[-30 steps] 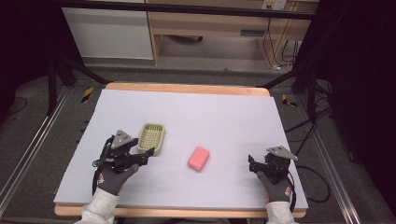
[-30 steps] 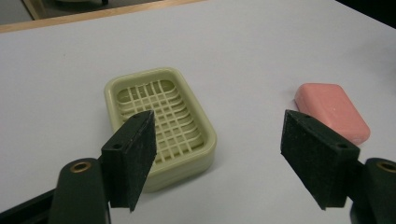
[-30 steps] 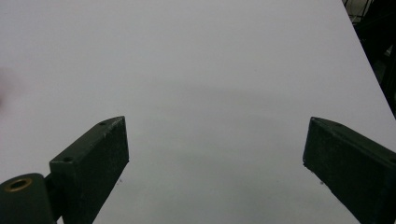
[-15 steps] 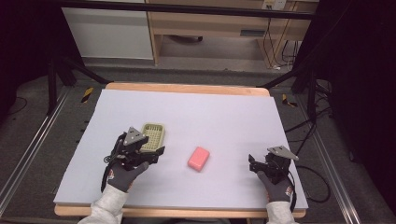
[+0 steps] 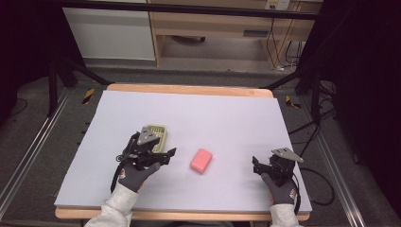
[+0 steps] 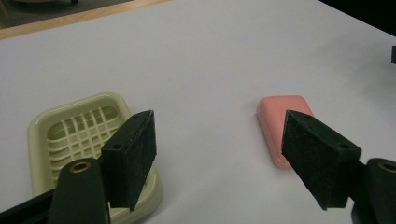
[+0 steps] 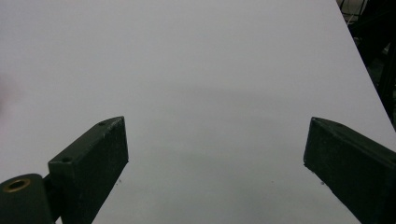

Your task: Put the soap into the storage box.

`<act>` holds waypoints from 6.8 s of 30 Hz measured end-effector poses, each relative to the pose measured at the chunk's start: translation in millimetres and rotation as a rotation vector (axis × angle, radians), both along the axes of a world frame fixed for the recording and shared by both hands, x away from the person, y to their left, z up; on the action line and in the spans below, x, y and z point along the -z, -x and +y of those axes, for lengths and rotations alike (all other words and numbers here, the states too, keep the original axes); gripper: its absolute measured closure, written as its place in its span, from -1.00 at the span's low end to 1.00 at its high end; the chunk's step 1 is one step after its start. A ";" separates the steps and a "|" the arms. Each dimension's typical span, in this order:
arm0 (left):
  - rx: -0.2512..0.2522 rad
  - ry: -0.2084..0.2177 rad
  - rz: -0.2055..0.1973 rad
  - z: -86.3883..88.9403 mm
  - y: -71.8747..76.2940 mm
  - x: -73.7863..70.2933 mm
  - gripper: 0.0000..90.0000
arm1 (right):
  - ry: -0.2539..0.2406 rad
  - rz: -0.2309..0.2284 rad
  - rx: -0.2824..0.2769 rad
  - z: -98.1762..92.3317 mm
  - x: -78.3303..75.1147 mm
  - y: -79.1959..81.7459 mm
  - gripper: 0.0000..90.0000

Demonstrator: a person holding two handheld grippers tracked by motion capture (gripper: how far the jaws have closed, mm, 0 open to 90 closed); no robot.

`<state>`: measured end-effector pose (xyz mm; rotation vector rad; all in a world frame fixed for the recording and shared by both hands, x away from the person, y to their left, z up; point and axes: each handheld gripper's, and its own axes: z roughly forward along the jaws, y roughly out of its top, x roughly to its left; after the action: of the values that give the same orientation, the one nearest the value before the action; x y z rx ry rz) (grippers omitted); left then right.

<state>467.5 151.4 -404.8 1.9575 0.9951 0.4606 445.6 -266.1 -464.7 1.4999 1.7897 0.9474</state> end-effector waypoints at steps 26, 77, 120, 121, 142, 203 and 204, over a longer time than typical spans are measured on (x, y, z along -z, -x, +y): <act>0.067 -0.041 0.015 -46.2 -8.1 4.2 -0.42 | 0.005 0.007 -0.002 1.5 0.7 -0.3 -0.84; 0.129 -0.136 0.089 -106.7 -17.5 43.3 -0.45 | 0.005 0.017 -0.007 2.9 1.6 -0.8 -0.84; 0.122 -0.191 0.163 -121.1 -21.5 69.4 -0.22 | 0.008 0.023 -0.004 3.2 2.3 -1.4 -0.83; 0.122 -0.191 0.163 -121.1 -21.5 69.4 -0.20 | 0.008 0.023 -0.004 3.2 2.3 -1.4 -0.83; 0.121 -0.210 0.163 -121.9 -21.0 67.9 -0.18 | 0.010 0.026 -0.005 3.4 2.5 -1.6 -0.83; 0.128 -0.157 0.128 -54.0 2.0 11.8 -0.17 | 0.013 0.019 0.006 2.1 1.7 -0.6 -0.84; 0.124 -0.154 0.128 -53.1 2.4 11.3 -0.17 | 0.013 0.020 0.005 2.1 1.8 -0.6 -0.84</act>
<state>465.1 98.3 -416.1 2.1960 0.9336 0.3551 446.2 -264.0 -466.5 1.5105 1.8017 0.9196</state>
